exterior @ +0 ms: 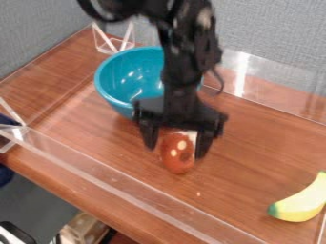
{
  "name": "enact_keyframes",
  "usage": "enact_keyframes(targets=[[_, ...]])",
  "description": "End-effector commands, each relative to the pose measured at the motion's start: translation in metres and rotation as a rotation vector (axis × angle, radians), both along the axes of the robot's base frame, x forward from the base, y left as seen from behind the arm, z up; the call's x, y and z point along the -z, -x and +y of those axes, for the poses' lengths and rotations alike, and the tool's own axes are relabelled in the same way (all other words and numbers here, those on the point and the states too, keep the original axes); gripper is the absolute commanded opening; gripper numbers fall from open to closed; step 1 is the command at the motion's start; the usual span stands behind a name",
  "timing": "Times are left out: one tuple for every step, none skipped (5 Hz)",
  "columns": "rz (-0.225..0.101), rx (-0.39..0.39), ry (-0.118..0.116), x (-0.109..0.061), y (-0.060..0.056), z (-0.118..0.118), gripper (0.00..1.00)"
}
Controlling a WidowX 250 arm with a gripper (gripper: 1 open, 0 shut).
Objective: Remove the mushroom from inside the blue bowl and put it on the table
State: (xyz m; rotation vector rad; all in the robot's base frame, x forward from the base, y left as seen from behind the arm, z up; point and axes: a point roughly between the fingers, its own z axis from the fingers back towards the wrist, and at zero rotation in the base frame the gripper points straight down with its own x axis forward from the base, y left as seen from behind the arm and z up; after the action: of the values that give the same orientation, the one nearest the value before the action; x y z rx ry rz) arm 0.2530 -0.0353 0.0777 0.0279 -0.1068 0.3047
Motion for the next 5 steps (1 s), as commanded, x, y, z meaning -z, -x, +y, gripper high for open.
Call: enact_keyframes(targets=[[-0.071, -0.024, 0.037, -0.045, -0.006, 0.003, 1.0], [-0.053, -0.021, 0.066, -0.052, -0.01, 0.005, 1.0], [-0.061, 0.005, 0.073, -0.03, -0.017, 0.003, 1.0], [-0.062, 0.021, 0.074, -0.012, -0.022, 0.002, 1.0], [-0.058, 0.026, 0.074, 0.003, -0.024, 0.0, 1.0]])
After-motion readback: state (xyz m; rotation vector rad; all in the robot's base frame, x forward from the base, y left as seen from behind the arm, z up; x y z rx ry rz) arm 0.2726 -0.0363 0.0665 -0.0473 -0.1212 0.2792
